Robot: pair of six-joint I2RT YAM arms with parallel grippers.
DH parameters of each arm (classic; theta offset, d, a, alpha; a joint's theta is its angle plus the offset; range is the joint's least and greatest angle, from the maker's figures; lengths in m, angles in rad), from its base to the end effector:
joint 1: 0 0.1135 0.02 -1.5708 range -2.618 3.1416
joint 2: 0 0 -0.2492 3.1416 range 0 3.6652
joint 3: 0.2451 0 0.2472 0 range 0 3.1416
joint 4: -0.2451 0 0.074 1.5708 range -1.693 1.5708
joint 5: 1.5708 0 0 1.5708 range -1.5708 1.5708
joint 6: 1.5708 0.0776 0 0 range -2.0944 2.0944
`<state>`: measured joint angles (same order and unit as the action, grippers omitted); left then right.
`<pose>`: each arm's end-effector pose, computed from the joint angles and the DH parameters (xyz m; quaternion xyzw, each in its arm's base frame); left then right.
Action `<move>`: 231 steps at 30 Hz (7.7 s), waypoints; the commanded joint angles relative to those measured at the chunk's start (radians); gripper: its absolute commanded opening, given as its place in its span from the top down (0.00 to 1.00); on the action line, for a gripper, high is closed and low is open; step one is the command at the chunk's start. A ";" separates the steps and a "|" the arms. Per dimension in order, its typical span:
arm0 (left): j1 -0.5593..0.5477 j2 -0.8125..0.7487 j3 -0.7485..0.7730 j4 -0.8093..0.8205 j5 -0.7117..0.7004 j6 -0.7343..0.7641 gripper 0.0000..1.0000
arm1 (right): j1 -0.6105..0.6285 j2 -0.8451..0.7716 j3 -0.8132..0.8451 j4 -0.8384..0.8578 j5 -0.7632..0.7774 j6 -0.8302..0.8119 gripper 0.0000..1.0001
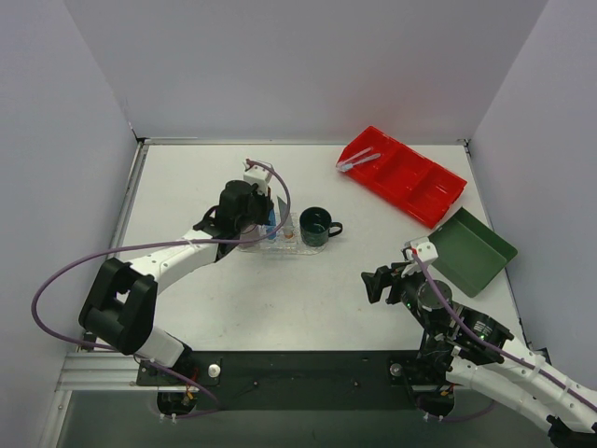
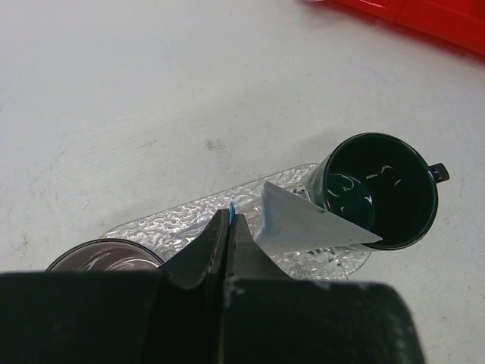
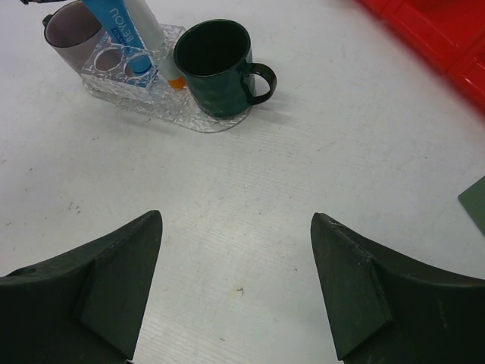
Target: Prepare toiletry sets of a toothbrush and toothpaste on the tray
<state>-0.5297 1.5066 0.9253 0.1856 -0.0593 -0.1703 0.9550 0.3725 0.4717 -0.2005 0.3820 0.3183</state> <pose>0.3278 -0.1866 0.2223 0.1325 0.8215 -0.1668 0.5289 0.1194 0.1187 0.2729 -0.1071 0.7317 0.2780 0.6130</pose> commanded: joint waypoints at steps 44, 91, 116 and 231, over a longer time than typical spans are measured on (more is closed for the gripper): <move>-0.027 -0.051 0.043 -0.003 -0.022 0.058 0.47 | -0.004 -0.027 0.021 -0.028 0.044 0.022 0.24; 0.125 -0.408 0.058 -0.400 0.110 0.012 0.23 | -0.677 1.347 1.261 -0.372 -0.532 -0.283 0.34; 0.125 -0.327 0.066 -0.390 0.180 -0.031 0.24 | -0.748 1.948 1.598 -0.051 -0.764 -0.346 0.41; -0.234 -0.236 -0.072 0.442 0.756 0.075 0.14 | -0.544 0.542 0.519 0.291 -1.305 0.844 1.00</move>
<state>-0.7532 1.2778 0.8551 0.5930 0.7395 -0.1265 0.3904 0.9001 1.0031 -0.0147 -0.8757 1.1122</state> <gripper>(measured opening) 0.852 0.314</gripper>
